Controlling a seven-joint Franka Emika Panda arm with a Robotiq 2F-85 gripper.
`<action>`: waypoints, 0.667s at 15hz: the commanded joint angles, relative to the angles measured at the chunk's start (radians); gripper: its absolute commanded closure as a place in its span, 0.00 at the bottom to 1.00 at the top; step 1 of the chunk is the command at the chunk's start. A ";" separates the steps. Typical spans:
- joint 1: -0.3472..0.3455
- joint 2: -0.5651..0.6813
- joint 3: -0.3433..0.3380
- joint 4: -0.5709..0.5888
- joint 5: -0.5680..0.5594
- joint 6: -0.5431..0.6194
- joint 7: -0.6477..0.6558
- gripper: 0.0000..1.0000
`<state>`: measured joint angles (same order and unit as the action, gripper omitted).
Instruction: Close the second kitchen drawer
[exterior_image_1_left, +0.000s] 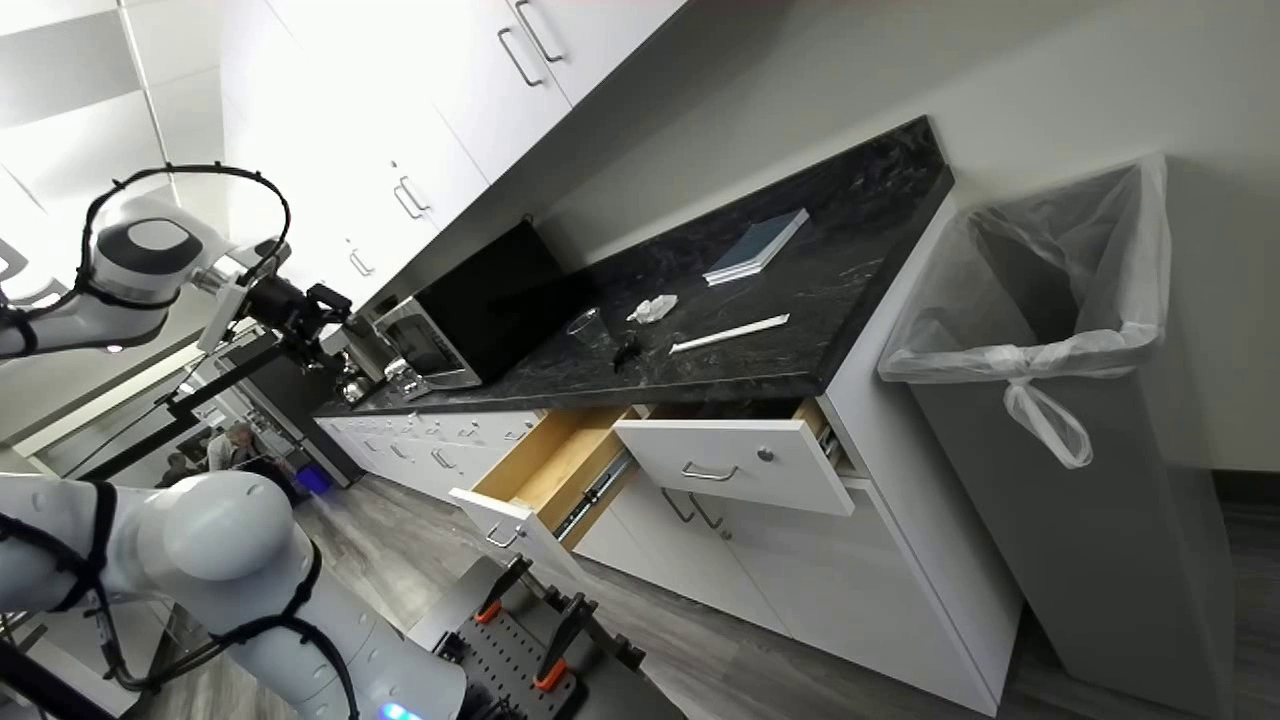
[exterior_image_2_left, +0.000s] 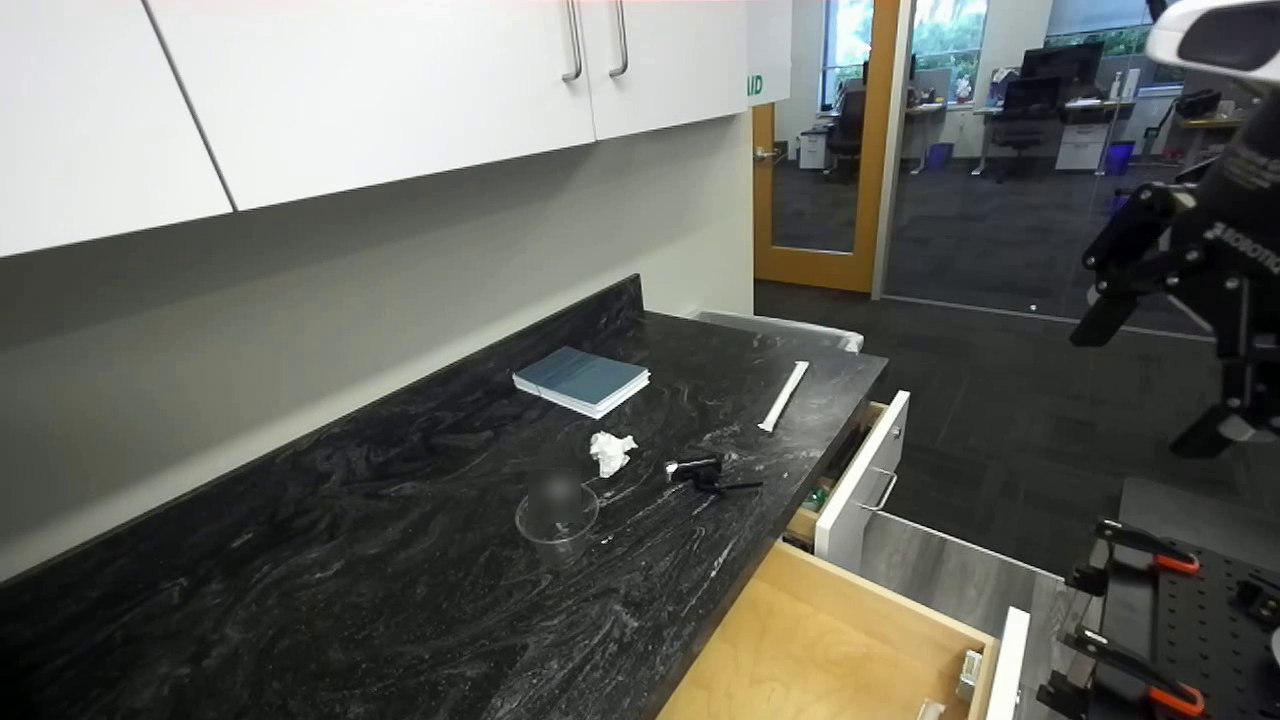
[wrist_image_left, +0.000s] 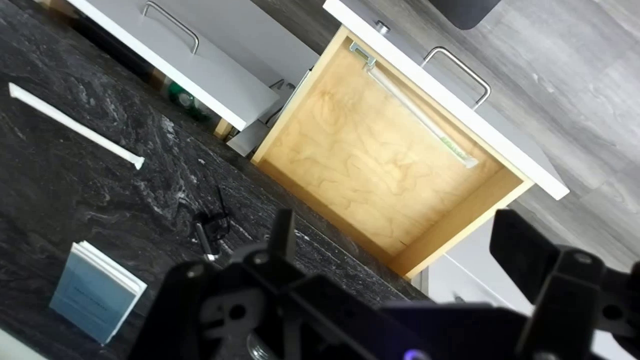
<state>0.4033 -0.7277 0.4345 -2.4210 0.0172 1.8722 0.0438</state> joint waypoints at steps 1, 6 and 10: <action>0.032 0.152 0.119 0.085 -0.049 -0.013 -0.001 0.00; 0.016 0.398 0.357 0.146 -0.205 -0.001 0.044 0.00; 0.024 0.525 0.468 0.120 -0.391 0.009 0.022 0.00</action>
<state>0.4281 -0.3068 0.8515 -2.3167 -0.2574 1.8747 0.0725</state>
